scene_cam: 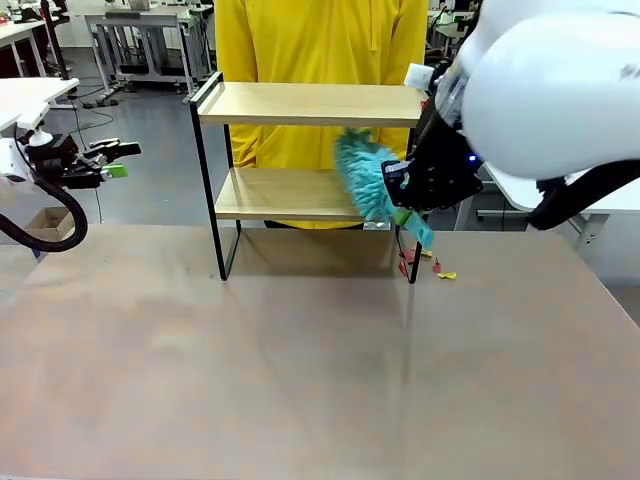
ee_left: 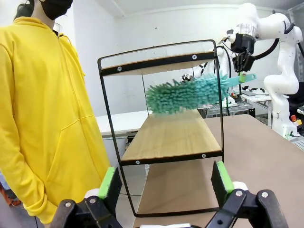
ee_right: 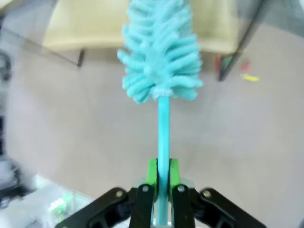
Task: Clean the shelf.
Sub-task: Clean the specific section of the Shelf indicated by the human with the Duster.
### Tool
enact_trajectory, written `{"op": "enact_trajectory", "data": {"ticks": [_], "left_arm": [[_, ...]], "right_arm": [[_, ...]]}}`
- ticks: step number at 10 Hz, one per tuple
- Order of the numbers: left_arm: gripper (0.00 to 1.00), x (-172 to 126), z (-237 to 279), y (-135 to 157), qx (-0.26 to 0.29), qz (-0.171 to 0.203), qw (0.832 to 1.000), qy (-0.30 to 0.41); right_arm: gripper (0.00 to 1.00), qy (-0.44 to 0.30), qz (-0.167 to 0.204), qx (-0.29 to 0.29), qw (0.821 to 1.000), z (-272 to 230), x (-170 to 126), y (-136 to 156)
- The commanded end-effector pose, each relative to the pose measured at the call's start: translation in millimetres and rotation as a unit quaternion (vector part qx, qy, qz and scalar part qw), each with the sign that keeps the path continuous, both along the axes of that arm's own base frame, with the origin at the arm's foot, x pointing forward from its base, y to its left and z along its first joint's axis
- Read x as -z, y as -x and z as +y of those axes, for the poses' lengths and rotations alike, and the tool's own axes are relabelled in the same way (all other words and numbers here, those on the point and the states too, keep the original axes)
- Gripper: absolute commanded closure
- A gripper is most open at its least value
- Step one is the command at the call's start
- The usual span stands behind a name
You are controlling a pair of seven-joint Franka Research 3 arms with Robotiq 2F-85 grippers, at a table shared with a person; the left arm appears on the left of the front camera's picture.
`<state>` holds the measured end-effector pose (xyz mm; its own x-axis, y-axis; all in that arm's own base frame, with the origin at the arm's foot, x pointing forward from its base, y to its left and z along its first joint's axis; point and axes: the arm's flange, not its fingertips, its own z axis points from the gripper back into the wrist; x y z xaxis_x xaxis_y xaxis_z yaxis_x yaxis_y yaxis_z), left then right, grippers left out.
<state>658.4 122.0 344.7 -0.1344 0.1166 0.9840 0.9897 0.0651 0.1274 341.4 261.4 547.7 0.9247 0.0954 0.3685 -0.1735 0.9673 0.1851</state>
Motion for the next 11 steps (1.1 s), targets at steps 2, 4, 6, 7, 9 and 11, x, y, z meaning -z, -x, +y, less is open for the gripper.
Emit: {"op": "enact_trajectory", "data": {"ticks": [2, 4, 6, 7, 9, 11], "left_arm": [[0.00, -3.7, -0.3, 2.0, 0.003, -0.002, 1.000, 0.001], [0.00, -3.7, -0.3, 2.0, 0.003, -0.002, 1.000, 0.001], [0.00, -3.7, -0.3, 2.0, 0.003, -0.002, 1.000, 0.001], [0.00, -3.7, -0.3, 2.0, 0.003, -0.002, 1.000, 0.001], [0.00, -3.7, -0.3, 2.0, 0.003, -0.002, 1.000, 0.001], [0.00, -3.7, -0.3, 2.0, 0.003, -0.002, 1.000, 0.001]], "right_arm": [[0.87, 0.017, 0.083, -0.204, 0.975, -44.8, 0.8, 22.2], [0.87, 0.089, 0.111, -0.315, 0.938, -75.3, 1.0, 49.9], [0.87, 0.145, 0.146, -0.352, 0.913, -111.3, 6.0, 62.6], [0.87, 0.165, 0.167, -0.362, 0.902, -128.6, 11.9, 65.2], [0.87, 0.197, 0.190, -0.400, 0.875, -159.8, 22.8, 70.4], [0.87, 0.209, 0.180, -0.396, 0.876, -167.5, 26.7, 70.5]]}}
